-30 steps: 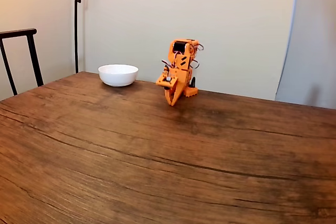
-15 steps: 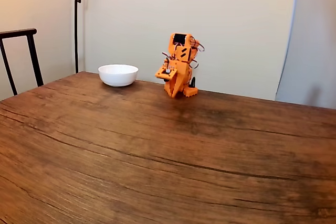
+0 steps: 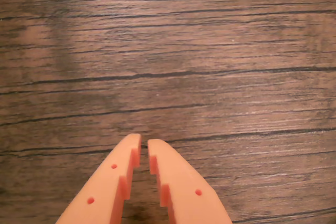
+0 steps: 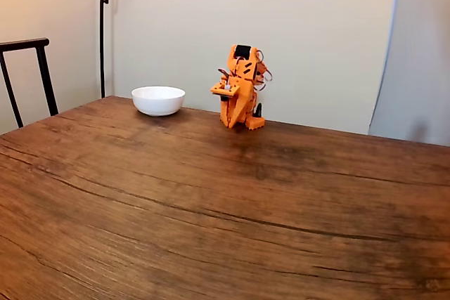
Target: Grasp the cube and drop it in the bowl
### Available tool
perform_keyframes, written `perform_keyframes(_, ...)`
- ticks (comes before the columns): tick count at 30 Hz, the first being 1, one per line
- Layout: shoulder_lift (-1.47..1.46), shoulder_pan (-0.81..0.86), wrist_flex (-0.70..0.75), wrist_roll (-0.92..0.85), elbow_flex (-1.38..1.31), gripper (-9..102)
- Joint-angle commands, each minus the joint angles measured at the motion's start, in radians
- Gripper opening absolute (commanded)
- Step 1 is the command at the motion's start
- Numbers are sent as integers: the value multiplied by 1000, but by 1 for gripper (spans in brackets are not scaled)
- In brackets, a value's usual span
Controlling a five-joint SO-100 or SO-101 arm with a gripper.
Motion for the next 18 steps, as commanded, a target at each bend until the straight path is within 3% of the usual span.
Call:
perform_keyframes(1,0,-11,-20,-3,84,0)
perform_keyframes(18,-2,-66,-23,-2,83,0)
